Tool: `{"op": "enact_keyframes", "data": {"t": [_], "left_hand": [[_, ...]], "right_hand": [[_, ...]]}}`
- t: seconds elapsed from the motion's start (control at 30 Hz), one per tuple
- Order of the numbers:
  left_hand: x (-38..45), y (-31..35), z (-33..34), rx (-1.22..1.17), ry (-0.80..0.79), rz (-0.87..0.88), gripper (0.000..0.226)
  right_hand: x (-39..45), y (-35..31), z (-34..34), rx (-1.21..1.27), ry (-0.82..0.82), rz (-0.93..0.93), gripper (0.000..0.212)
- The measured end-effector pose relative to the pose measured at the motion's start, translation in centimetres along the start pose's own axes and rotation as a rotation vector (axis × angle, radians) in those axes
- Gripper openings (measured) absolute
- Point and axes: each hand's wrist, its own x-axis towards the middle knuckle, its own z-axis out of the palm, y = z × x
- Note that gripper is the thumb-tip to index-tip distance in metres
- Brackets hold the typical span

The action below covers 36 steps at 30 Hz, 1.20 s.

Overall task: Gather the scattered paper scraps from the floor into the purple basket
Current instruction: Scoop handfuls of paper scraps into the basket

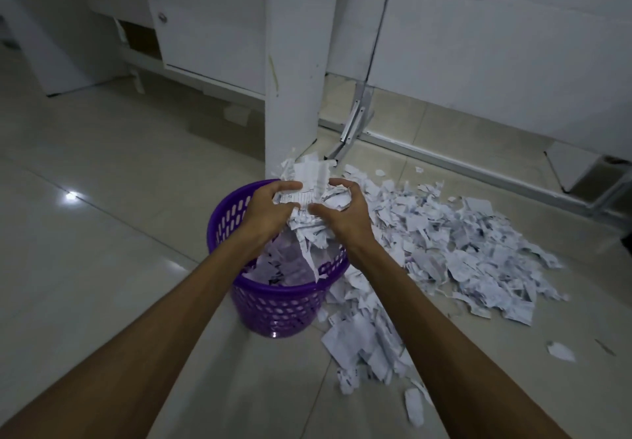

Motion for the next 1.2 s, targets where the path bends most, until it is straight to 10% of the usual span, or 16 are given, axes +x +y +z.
{"op": "enact_keyframes", "data": {"t": [0.57,0.73,1.0,1.2], "left_hand": [[-0.1,-1.2,1.0,0.341,-0.028,0.005,0.037],[-0.6,0.0,3.9,0.282,-0.019,0.022,0.038],[-1.5,-0.8,3.5,0.118,-0.008,-0.121,0.032],[-3.7,1.4,7.4,0.182,0.001,0.254,0.025]], "right_hand": [[0.0,-0.3,-0.2,-0.365,-0.225,-0.103,0.031],[-0.2,-0.9,-3.2,-0.325,-0.312,-0.183,0.065],[-0.3,0.2,-4.8,-0.442,-0.113,-0.255,0.029],[-1.3,3.1,-9.9,-0.381,0.044,-0.053,0.018]]}}
